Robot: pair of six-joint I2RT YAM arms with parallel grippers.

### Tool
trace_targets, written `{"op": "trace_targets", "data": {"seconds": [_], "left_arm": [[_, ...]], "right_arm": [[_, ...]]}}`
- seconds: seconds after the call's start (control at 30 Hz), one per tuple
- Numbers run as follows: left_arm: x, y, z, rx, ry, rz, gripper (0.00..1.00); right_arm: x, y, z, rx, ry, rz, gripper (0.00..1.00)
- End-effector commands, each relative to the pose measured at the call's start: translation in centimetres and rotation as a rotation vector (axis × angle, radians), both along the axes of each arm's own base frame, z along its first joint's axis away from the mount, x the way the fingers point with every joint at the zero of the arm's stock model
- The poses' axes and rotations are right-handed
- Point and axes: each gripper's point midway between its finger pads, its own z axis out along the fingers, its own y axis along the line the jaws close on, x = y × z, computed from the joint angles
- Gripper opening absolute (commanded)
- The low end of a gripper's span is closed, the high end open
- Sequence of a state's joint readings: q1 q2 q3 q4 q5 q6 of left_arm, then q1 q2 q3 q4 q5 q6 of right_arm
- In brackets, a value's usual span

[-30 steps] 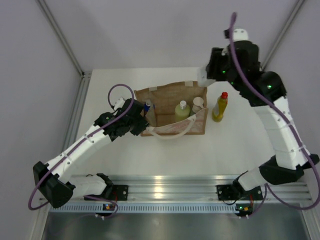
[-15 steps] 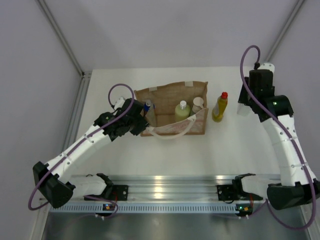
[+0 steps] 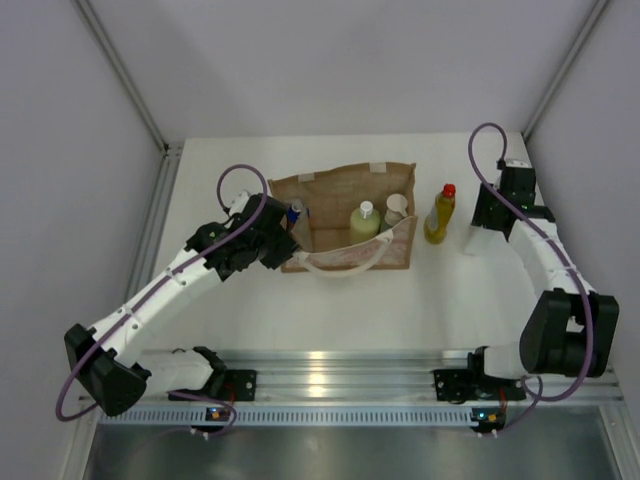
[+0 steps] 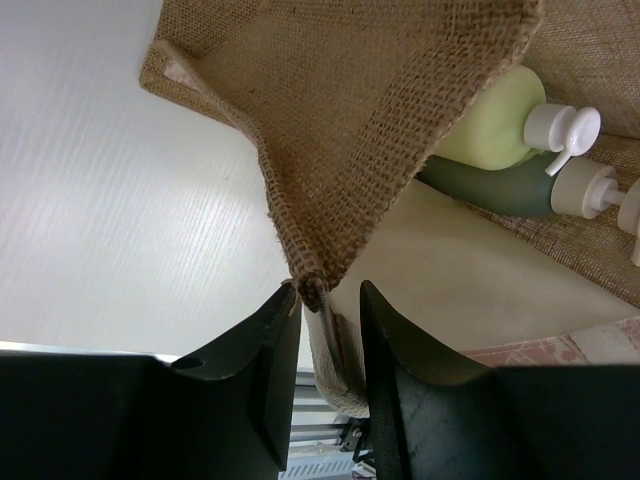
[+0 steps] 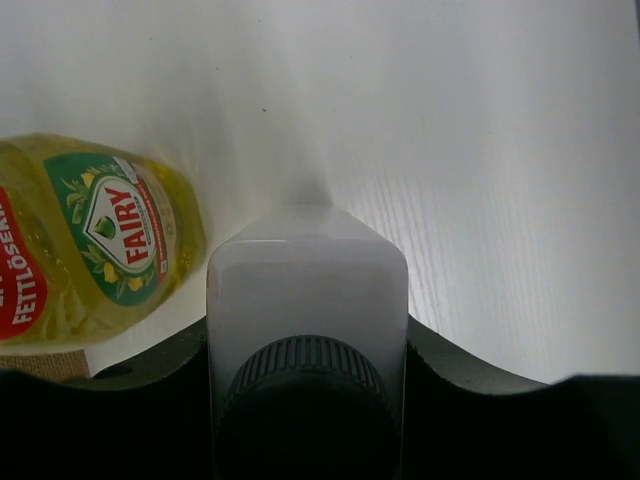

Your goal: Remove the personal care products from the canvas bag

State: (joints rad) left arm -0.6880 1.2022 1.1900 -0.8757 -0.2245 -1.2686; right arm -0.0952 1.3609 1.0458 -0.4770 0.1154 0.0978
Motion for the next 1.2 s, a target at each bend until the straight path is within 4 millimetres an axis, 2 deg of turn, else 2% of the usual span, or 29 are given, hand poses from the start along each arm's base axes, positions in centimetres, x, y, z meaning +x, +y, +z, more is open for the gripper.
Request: {"op": "trace_targets", "data": {"seconds": [0.0,0.03,0.2,0.23,0.27,0.3,0.33,0.4,0.43,0.47,0.53,0.57,0.63,0.67,0.7,0.73,0.8,0.83,0.87,0.9,0.93,0.97,1.03,1.07,1.13,1.17], "left_arm": [[0.0,-0.2,1.3,-0.019,-0.017,-0.015,0.35],[0.0,-0.3,1.4,-0.021,-0.019,-0.016,0.35],[0.0,0.0,1.5,-0.020,-0.027,-0.006,0.35],[0.0,0.0,1.4,-0.020,-0.025,-0.005,0.35],[0.0,-0.1,1.4,-0.022,-0.022,-0.006,0.35],[0.0,-0.1,1.4,-0.022,-0.022,-0.006,0.35],[0.0,-0.1,1.4,-0.023,-0.021,-0.005,0.35],[0.0,0.0,1.5,-0.022,-0.027,-0.003,0.35],[0.0,0.0,1.5,-0.023,-0.028,-0.002,0.35],[0.1,0.0,1.6,-0.024,-0.029,0.002,0.35],[0.0,0.1,1.5,-0.025,-0.027,0.004,0.35],[0.0,0.1,1.5,-0.025,-0.027,0.004,0.35],[0.0,0.1,1.4,-0.023,-0.026,0.004,0.35],[0.0,0.1,1.3,-0.022,-0.023,0.006,0.35],[0.0,0.1,1.2,-0.019,-0.022,0.008,0.35],[-0.1,0.2,1.2,-0.019,-0.021,0.011,0.35],[-0.1,0.3,0.8,-0.014,-0.014,0.019,0.34],[-0.1,0.4,0.8,-0.016,-0.015,0.025,0.34],[-0.2,0.6,0.5,-0.011,-0.012,0.031,0.33],[-0.1,0.8,0.4,-0.006,-0.017,0.041,0.32],[-0.2,1.0,0.2,0.003,-0.017,0.044,0.32],[-0.3,1.3,0.0,0.010,-0.016,0.048,0.32],[-0.6,1.8,-0.7,0.025,-0.013,0.057,0.32],[-0.7,1.9,-0.8,0.027,-0.011,0.058,0.32],[-1.0,2.2,-1.6,0.035,0.003,0.064,0.32],[-1.0,2.3,-1.6,0.037,0.002,0.068,0.32]], "right_arm": [[6.2,-0.2,6.7,-0.047,-0.329,0.080,0.00],[6.6,-0.4,5.6,-0.054,-0.297,0.078,0.00],[7.7,-1.7,3.7,-0.085,-0.223,0.047,0.00],[7.9,-1.9,2.6,-0.085,-0.182,0.043,0.00],[8.0,-2.1,2.0,-0.088,-0.155,0.035,0.06],[8.3,-2.0,2.3,-0.086,-0.149,0.038,0.16],[8.2,-2.0,1.3,-0.077,-0.112,0.036,0.32],[8.2,-2.0,1.0,-0.069,-0.103,0.033,0.48],[8.1,-2.0,1.1,-0.063,-0.099,0.021,0.63],[7.8,-2.2,1.2,-0.068,-0.092,0.006,0.72],[7.6,-2.5,2.9,-0.068,-0.118,-0.030,0.93],[7.2,-2.5,3.5,-0.069,-0.115,-0.035,0.96],[7.3,-2.8,7.3,-0.073,-0.188,-0.066,0.99],[6.8,-2.8,8.3,-0.071,-0.189,-0.082,0.99],[7.2,-2.6,11.4,-0.056,-0.251,-0.081,0.99],[7.1,-1.9,13.6,-0.016,-0.301,-0.076,0.99],[6.9,1.6,18.4,0.092,-0.410,0.038,0.97],[6.7,3.7,19.9,0.147,-0.444,0.100,0.95],[6.3,7.8,21.1,0.214,-0.461,0.231,0.95],[5.7,10.7,22.9,0.246,-0.496,0.314,0.94],[5.0,13.3,23.7,0.271,-0.504,0.382,0.93],[3.7,18.1,24.1,0.293,-0.503,0.485,0.92],[2.2,22.4,24.3,0.318,-0.496,0.544,0.91],[0.7,25.8,23.9,0.335,-0.478,0.583,0.90],[-0.5,29.6,22.9,0.401,-0.437,0.621,0.87],[-2.0,32.5,22.5,0.402,-0.427,0.661,0.87]]}}
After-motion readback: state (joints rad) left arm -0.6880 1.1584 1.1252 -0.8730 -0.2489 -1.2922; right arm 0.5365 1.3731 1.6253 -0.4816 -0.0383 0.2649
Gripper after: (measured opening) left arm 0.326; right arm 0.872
